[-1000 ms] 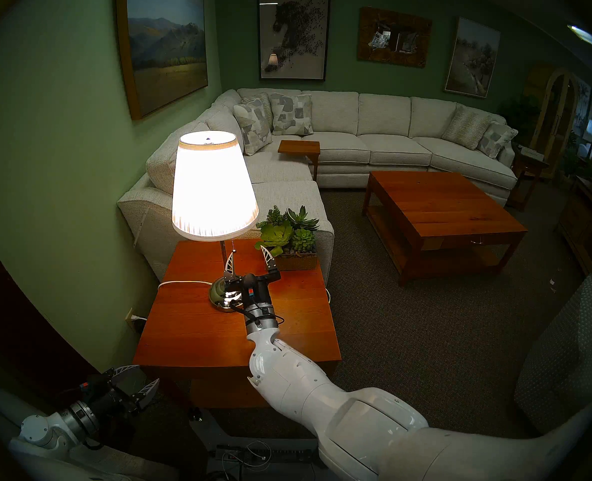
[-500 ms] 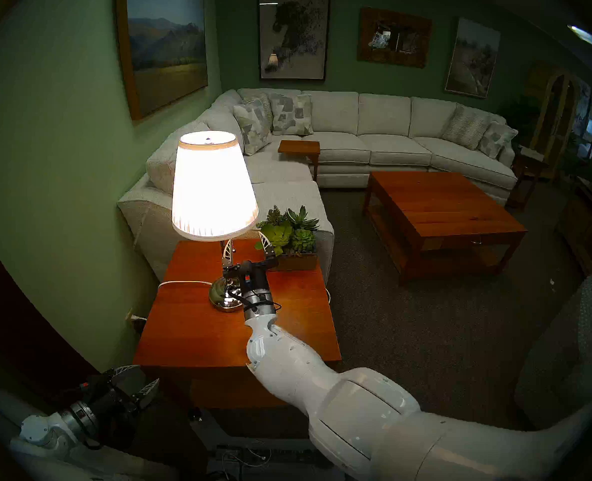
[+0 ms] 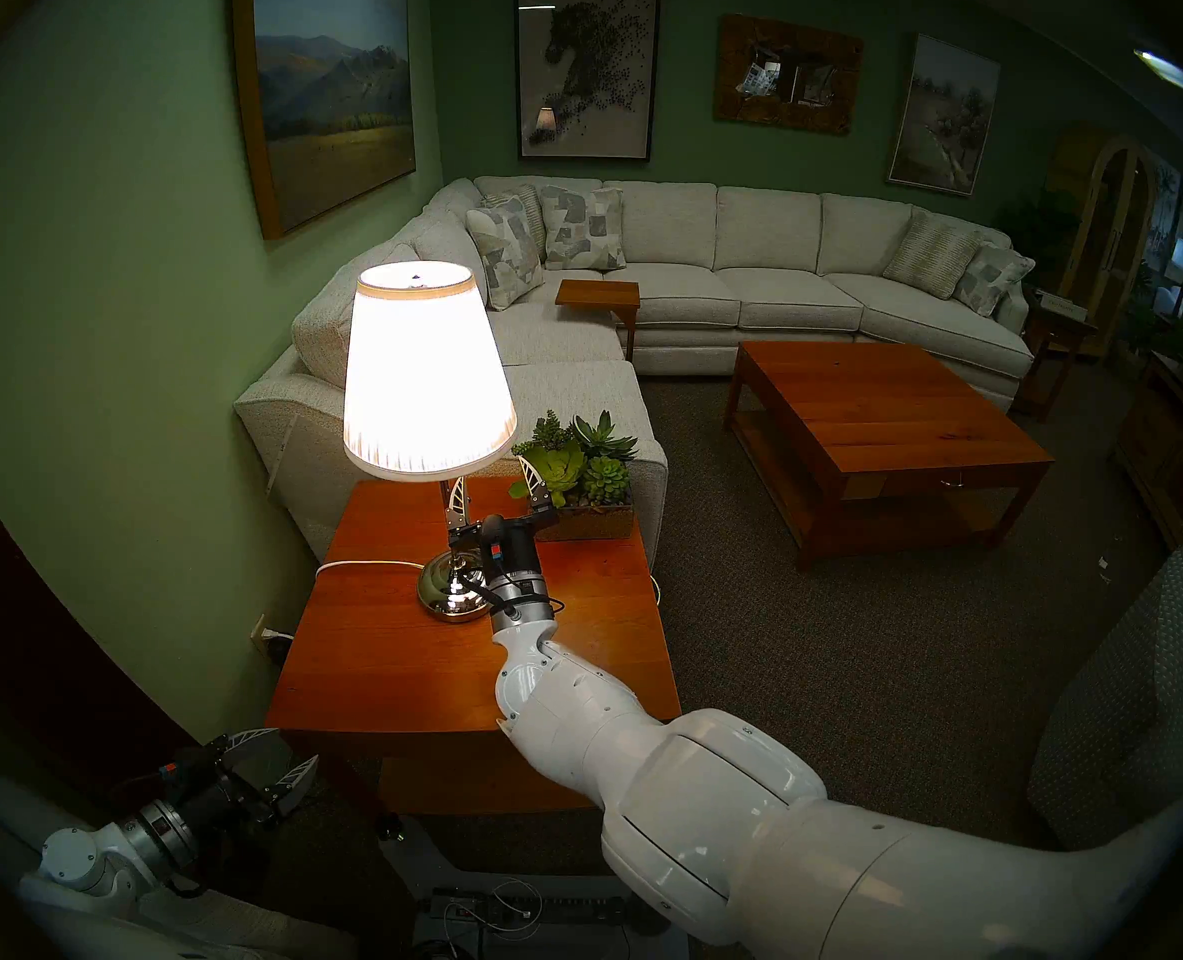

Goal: Pull on string to turn off lamp

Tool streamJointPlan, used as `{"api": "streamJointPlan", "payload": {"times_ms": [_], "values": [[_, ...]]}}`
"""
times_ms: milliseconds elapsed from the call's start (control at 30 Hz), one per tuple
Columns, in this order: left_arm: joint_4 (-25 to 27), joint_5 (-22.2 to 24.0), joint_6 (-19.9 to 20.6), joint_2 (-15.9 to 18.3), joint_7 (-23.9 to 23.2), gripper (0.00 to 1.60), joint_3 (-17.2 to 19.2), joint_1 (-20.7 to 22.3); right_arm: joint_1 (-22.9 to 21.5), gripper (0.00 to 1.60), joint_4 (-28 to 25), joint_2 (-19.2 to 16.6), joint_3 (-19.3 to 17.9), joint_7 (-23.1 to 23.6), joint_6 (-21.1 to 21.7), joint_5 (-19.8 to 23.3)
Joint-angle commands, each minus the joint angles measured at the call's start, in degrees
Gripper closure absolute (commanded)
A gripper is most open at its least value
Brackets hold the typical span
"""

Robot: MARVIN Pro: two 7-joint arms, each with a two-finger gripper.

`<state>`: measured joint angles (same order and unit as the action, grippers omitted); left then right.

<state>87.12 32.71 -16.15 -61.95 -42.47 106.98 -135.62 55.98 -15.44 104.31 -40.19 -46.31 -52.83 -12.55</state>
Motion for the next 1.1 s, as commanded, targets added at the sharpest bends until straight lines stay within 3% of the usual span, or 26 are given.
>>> {"api": "streamJointPlan", "payload": {"times_ms": [0,1067], "values": [[1.0,0.2,-0.3,0.1,-0.1,0.00,0.4,0.1,-4.1,0.00,0.3,2.0,-0.2,-0.3,-1.2,-0.1],[1.1,0.2,-0.3,0.1,-0.1,0.00,0.4,0.1,-4.4,0.00,5.4,4.9,-1.2,0.2,-2.2,0.3]]}}
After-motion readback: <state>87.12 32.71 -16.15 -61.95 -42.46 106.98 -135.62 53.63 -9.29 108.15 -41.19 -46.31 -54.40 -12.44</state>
